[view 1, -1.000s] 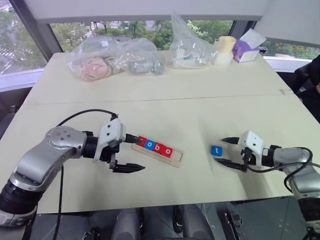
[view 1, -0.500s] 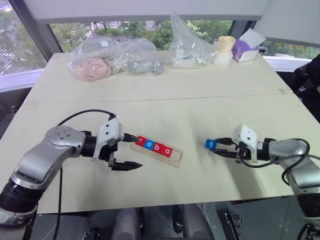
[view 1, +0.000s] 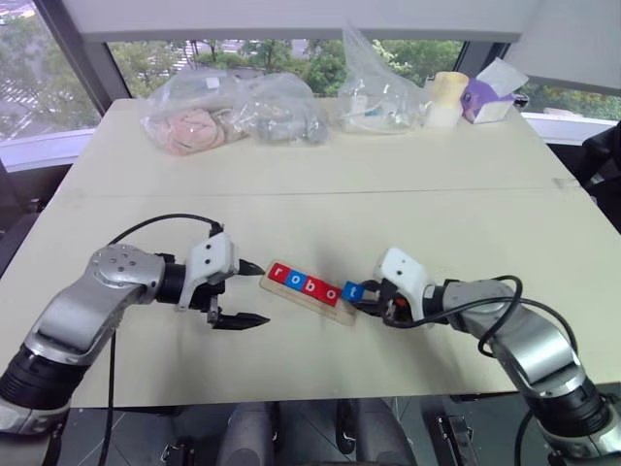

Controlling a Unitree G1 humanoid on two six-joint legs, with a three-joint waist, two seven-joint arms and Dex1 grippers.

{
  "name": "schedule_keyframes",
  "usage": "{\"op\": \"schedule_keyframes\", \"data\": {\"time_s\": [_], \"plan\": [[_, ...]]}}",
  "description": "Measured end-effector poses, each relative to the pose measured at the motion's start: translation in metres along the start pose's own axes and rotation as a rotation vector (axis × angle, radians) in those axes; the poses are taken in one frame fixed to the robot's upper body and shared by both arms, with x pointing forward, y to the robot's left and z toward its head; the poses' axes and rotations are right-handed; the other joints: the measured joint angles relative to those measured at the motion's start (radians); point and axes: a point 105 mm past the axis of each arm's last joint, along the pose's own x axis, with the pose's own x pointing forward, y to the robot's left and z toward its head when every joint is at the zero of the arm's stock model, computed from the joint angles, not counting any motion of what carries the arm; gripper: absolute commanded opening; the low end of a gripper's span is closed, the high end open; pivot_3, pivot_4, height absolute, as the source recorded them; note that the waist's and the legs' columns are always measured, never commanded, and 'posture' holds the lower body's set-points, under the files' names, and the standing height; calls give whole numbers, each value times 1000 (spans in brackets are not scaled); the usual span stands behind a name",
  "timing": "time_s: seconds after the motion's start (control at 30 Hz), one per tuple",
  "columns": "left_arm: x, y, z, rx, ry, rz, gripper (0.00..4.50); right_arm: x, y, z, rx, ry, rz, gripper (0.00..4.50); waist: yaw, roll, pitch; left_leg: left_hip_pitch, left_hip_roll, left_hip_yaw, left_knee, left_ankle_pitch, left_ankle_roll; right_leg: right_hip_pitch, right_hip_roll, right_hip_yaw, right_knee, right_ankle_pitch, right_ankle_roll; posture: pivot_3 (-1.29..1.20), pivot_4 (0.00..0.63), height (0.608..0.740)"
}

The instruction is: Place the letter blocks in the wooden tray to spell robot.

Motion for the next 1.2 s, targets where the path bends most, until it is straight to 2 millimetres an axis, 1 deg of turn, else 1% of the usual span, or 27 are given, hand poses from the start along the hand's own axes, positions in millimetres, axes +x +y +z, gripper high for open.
{"op": "schedule_keyframes", "data": {"time_s": [0.07, 0.37, 0.5, 0.63, 0.8, 0.87, 0.9, 0.97, 1.03, 1.13, 1.2], "plan": [[0, -1, -1, -5, 1, 1, 4500, 0, 3, 1, -10, 4, 3, 1123, -1, 0, 0, 0, 0, 0, 0, 0, 0, 0, 0, 0, 0, 0, 0, 0, 150, 739], [3, -4, 0, -1, -8, 6, 4500, 0, 3, -3, -13, 32, -12, 1123, -1, 0, 0, 0, 0, 0, 0, 0, 0, 0, 0, 0, 0, 0, 0, 0, 150, 739], [4, -8, -7, -26, -5, 0, 4500, 0, 1, -4, -22, 41, -21, 1123, -1, 0, 0, 0, 0, 0, 0, 0, 0, 0, 0, 0, 0, 0, 0, 0, 150, 739], [5, -7, -5, -10, -16, 2, 4500, 2, 2, -2, -38, 38, -20, 1123, -1, 0, 0, 0, 0, 0, 0, 0, 0, 0, 0, 0, 0, 0, 0, 0, 150, 739], [4, -2, -10, -19, -11, 21, 4500, 5, 3, 6, -46, 14, -18, 1123, -1, 0, 0, 0, 0, 0, 0, 0, 0, 0, 0, 0, 0, 0, 0, 0, 150, 739], [4, -1, -10, -22, -12, 26, 4500, 6, 1, 7, -48, 12, -23, 2163, -1, 0, 0, 0, 0, 0, 0, 0, 0, 0, 0, 0, 0, 0, 0, 0, 150, 739], [4, -1, -10, -22, -13, 28, 4500, 6, 1, 6, -45, 14, -25, 2520, -1, 0, 0, 0, 0, 0, 0, 0, 0, 0, 0, 0, 0, 0, 0, 0, 150, 739], [5, 0, -10, -23, -14, 34, 4500, 6, 0, 5, -40, 17, -26, 3554, 0, 0, 0, 0, 0, 0, 0, 0, 0, 0, 0, 0, 0, 0, 0, 0, 150, 739], [5, 0, -10, -22, -14, 40, 4500, 7, 1, 6, -34, 14, -22, 4472, -1, 0, 0, 0, 0, 0, 0, 0, 0, 0, 0, 0, 0, 0, 0, 0, 150, 739], [5, 1, -10, -22, -14, 44, 4500, 8, 2, 7, -24, 7, -14, 4472, -1, 0, 0, 0, 0, 0, 0, 0, 0, 0, 0, 0, 0, 0, 0, 0, 150, 739], [5, 1, -10, -22, -14, 46, 4500, 9, 3, 12, -10, -25, -8, 4472, -1, 0, 0, 0, 0, 0, 0, 0, 0, 0, 0, 0, 0, 0, 0, 0, 150, 739]]}}
